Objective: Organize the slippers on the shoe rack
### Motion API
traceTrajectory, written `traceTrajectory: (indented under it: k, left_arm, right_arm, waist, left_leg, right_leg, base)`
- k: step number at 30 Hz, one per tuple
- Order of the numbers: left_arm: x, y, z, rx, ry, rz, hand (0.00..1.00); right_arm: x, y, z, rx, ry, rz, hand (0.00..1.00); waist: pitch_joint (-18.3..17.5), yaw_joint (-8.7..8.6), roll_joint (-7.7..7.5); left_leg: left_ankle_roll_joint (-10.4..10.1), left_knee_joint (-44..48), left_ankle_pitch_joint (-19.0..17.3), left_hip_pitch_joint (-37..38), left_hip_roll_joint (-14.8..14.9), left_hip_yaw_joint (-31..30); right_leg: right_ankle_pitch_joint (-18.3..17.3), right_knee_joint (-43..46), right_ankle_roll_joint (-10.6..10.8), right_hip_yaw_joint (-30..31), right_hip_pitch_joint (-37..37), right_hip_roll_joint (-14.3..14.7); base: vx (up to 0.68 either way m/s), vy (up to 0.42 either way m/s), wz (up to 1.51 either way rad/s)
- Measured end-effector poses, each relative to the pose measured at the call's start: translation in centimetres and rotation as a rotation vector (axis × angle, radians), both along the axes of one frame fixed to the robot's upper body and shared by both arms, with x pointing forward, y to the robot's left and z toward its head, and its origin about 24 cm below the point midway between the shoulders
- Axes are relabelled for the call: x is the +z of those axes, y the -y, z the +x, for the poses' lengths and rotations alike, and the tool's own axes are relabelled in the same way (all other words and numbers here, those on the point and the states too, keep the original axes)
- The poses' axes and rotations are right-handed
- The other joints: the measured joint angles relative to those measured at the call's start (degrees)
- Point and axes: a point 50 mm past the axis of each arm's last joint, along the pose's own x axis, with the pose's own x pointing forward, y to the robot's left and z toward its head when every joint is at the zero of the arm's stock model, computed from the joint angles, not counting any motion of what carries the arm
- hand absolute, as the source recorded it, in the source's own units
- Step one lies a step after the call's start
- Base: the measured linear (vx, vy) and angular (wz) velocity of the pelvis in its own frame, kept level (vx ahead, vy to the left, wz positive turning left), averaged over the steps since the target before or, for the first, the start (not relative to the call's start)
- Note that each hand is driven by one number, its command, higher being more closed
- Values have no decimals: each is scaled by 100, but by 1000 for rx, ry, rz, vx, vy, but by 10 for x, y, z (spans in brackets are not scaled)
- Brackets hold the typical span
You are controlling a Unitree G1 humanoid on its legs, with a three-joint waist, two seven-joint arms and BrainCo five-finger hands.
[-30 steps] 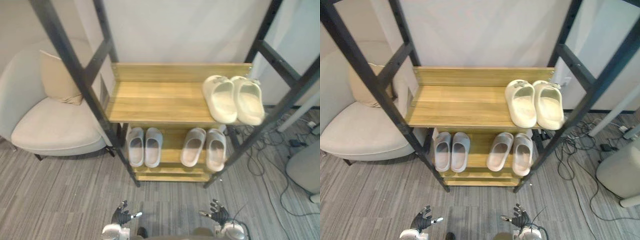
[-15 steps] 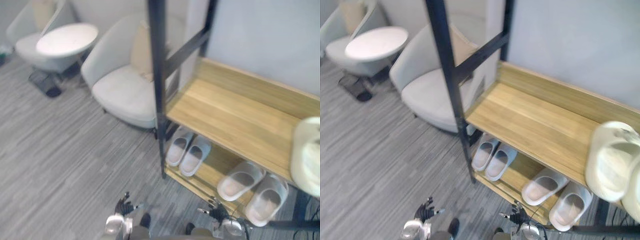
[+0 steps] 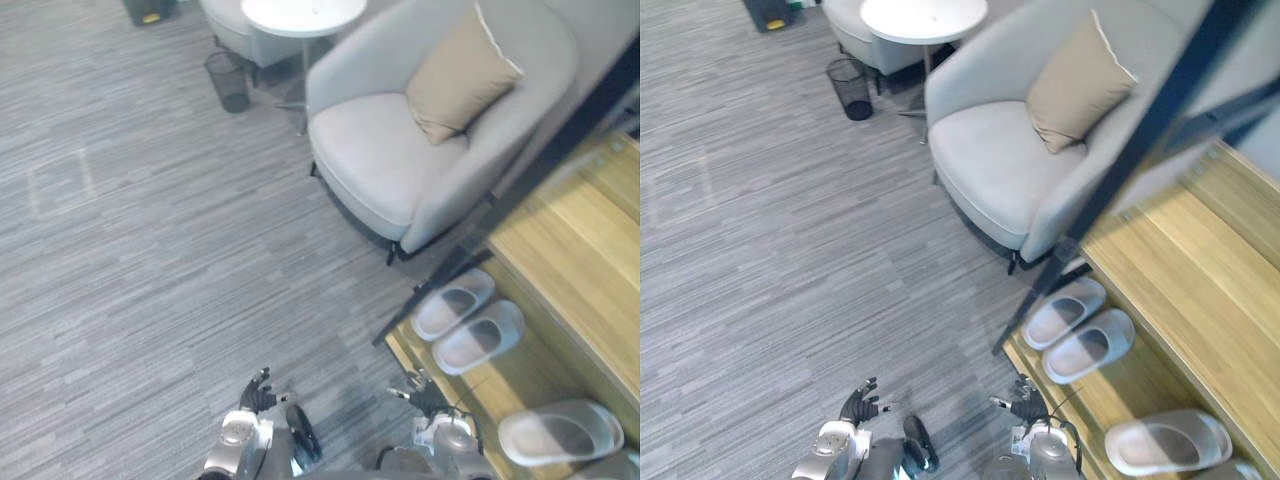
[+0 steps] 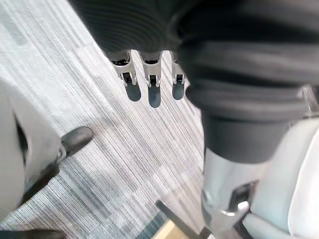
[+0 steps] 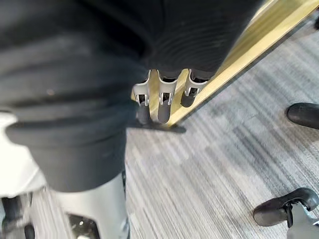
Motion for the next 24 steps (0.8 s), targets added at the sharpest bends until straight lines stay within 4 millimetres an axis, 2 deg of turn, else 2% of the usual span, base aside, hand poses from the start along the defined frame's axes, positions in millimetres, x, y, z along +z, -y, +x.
traceTrajectory:
  k: [2, 4, 6, 7, 8, 9, 10, 11, 12, 14, 15, 17, 19, 20, 21, 22, 23, 24]
  left_arm:
    - [-5, -4, -13, 13, -39, 6, 0]
    - [-9, -10, -21, 40, -68, 13, 0]
    - [-11, -8, -24, 53, -78, 1, 0]
    - [-11, -9, -25, 57, -83, 2, 0]
    - [-12, -10, -26, 59, -85, 4, 0]
    - [-12, -8, -27, 61, -86, 0, 0]
    - [-13, -7, -29, 62, -92, -2, 0]
    - [-12, -7, -27, 64, -86, -3, 0]
    - [-11, -9, -23, 65, -78, 5, 0]
    - [-9, -15, -20, 88, -68, 18, 0]
    - [-9, -15, -21, 104, -69, 12, 0]
    - [-12, -16, -25, 117, -87, 9, 0]
    - [-13, -15, -30, 130, -98, 0, 0]
    - [-13, -15, -30, 136, -98, -1, 0]
    - [-13, -14, -29, 146, -95, -11, 0]
    - [-14, -12, -32, 159, -95, -21, 0]
    - [-12, -12, -29, 182, -79, -34, 0]
    - [-9, -11, -24, 232, -48, -53, 0]
  right_arm:
    - [0, -1, 1, 18, 0, -5, 0]
    - [2, -5, 5, 54, 8, -18, 0]
    - [-1, -3, 0, 58, -15, -27, 0]
    - [-3, -2, -6, 53, -30, -27, 0]
    - [-5, 1, -10, 48, -39, -31, 0]
    - [-6, 4, -14, 44, -52, -39, 0]
    - [-6, 6, -14, 45, -50, -45, 0]
    - [-8, 5, -18, 44, -61, -40, 0]
    - [-8, 0, -18, 50, -61, -24, 0]
    - [-9, 0, -21, 48, -68, -21, 0]
    - [-11, 1, -25, 45, -80, -20, 0]
    - [-13, 2, -30, 32, -94, -17, 0]
    - [-13, 1, -30, 35, -95, -13, 0]
    - [-13, -1, -30, 36, -95, -8, 0]
    - [-14, 1, -30, 36, -99, -9, 0]
    - [-14, 1, -30, 37, -100, -11, 0]
    - [-13, 0, -27, 40, -93, -11, 0]
    - [-8, -1, -19, 52, -63, -12, 0]
  waist:
    - [-44, 7, -5]
    - [-27, -5, -45]
    - [-18, -28, -75]
    - [-17, -32, -177]
    - [-54, -56, -215]
    - [-66, -70, -105]
    - [-69, -110, -20]
    - [-101, -168, 163]
    - [-49, -177, 161]
    - [23, -188, 65]
    - [4, -201, 24]
    - [-47, -219, -70]
    - [-88, -226, -114]
    - [-107, -228, -145]
    - [-146, -247, -117]
    - [-194, -157, -6]
    - [-170, -137, 37]
    - [-64, -111, 144]
  left_leg:
    - [-43, -541, 248, 314, -137, 23]
    - [-44, -870, 399, 456, -276, -12]
    - [-52, -883, 330, 540, -444, -141]
    - [5, -883, 236, 611, -584, -245]
    - [55, -885, 83, 632, -657, -456]
    - [115, -884, 63, 671, -667, -685]
    - [169, -867, 95, 673, -566, -889]
    - [183, -853, 102, 660, -353, -1200]
    - [183, -855, 103, 654, -271, -1393]
    - [182, -849, 103, 678, -242, -1876]
    - [163, -850, 95, 697, -259, -2059]
    - [40, -848, 29, 802, -365, -2368]
    - [-37, -699, -183, 894, -474, -2500]
    - [-78, -484, -331, 827, -530, -2578]
    - [-246, 175, -763, 616, -487, -2610]
    - [-537, 886, -1057, 385, -376, -2478]
    - [-770, 1759, -1204, 1, -277, -2248]
    - [-998, 3817, -1287, -772, 305, -1487]
  right_leg:
    - [13, -14, 60, 118, 63, 0]
    - [-207, 165, 266, 68, 28, -125]
    - [-514, 592, 337, -95, -14, -367]
    - [-688, 830, 410, -207, 32, -552]
    - [-764, 1222, 464, -119, 51, -644]
    - [-677, 1847, 335, 126, -171, -697]
    - [-601, 2460, 82, 488, -595, -612]
    - [-787, 2408, -5, 1031, -846, -156]
    - [-818, 2318, -3, 1238, -1031, 84]
    - [-744, 1918, 92, 1509, -1325, 381]
    - [-671, 1708, 134, 1590, -1370, 453]
    - [-435, 1348, -63, 1750, -1371, 520]
    - [-317, 1139, -143, 1704, -1300, 477]
    - [-282, 1015, -156, 1699, -1257, 450]
    - [-160, 938, -196, 1652, -1071, 454]
    - [-242, 806, -255, 1524, -942, 468]
    - [-278, 731, -276, 1483, -824, 486]
    - [-273, 385, -316, 1277, -261, 642]
  base:
    - [-29, 39, -19]
    - [-37, 6, -1]
    - [-43, -11, 39]
    - [1, 1, 58]
    - [11, -7, 58]
    - [14, 13, 65]
    - [47, 60, 96]
    - [60, 69, 113]
    - [77, 42, 120]
    - [46, -42, 120]
    - [98, -89, 133]
    - [149, -119, 130]
    - [165, -113, 87]
    - [206, -135, 78]
    - [230, -134, 74]
    - [345, -125, 64]
    - [457, -96, 40]
    - [465, -78, 30]
